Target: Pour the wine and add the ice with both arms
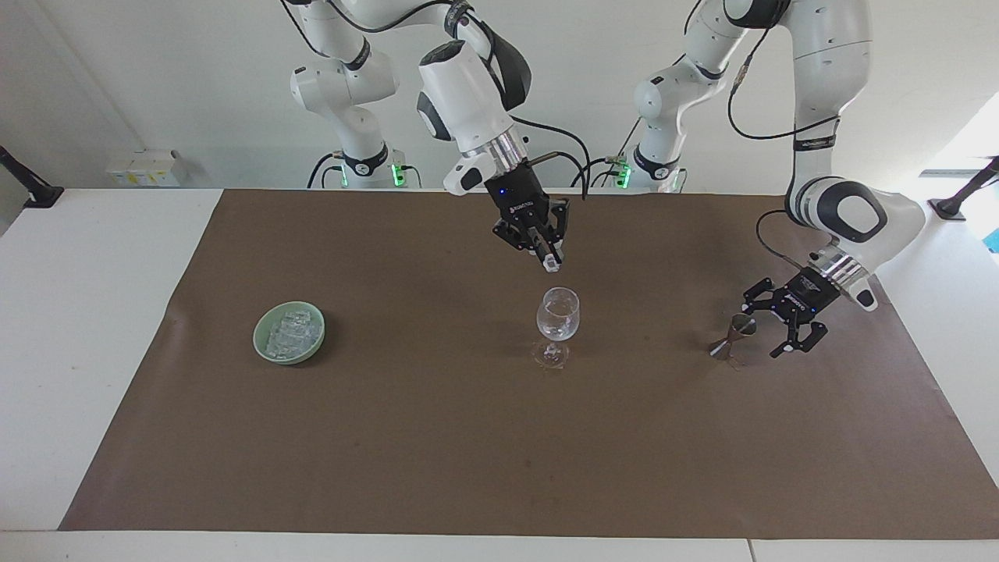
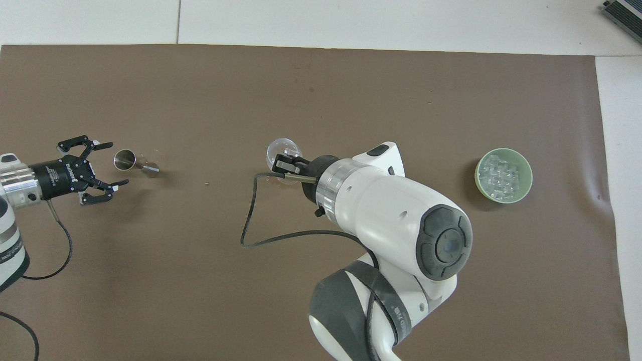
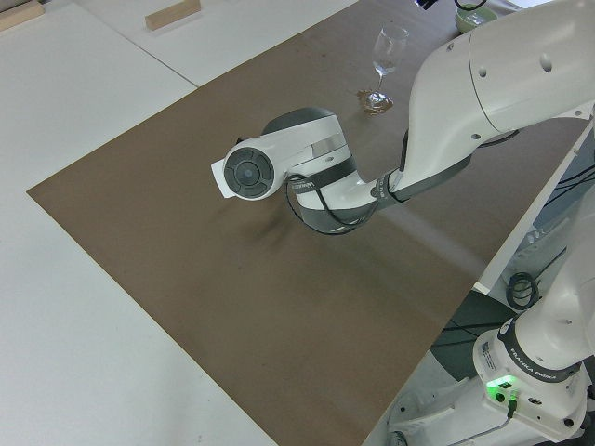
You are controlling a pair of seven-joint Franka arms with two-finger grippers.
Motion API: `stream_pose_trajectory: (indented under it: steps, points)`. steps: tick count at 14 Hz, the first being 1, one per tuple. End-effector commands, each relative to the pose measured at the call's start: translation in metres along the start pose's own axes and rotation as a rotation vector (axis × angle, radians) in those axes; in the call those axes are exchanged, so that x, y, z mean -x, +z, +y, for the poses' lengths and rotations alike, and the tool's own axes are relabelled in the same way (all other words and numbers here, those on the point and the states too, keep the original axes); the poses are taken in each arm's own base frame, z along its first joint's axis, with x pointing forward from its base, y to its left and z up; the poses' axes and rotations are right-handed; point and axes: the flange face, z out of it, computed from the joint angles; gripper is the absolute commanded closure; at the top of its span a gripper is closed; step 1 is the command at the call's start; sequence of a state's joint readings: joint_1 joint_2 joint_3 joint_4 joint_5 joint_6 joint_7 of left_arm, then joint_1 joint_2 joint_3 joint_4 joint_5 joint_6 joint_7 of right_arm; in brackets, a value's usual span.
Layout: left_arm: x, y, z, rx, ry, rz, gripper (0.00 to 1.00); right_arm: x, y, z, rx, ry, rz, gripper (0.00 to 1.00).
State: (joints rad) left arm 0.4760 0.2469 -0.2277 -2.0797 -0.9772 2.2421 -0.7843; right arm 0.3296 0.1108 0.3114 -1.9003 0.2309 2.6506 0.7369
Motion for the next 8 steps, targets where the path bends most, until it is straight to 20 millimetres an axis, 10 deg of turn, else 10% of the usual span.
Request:
stream_pose_trajectory:
  steps: [1,4,8]
  points:
    - [0.022,-0.027,0.033,-0.044,0.174,0.071,0.0,-0.004,0.003,-0.006,-0.032,0.011,0.02,0.77]
    - [0.039,-0.041,0.05,-0.09,0.331,0.172,0.0,-0.005,0.002,-0.007,-0.037,0.009,0.025,0.28]
    - [0.069,-0.053,0.059,-0.135,0.578,0.243,0.0,-0.005,0.002,-0.008,-0.04,0.006,0.029,0.17]
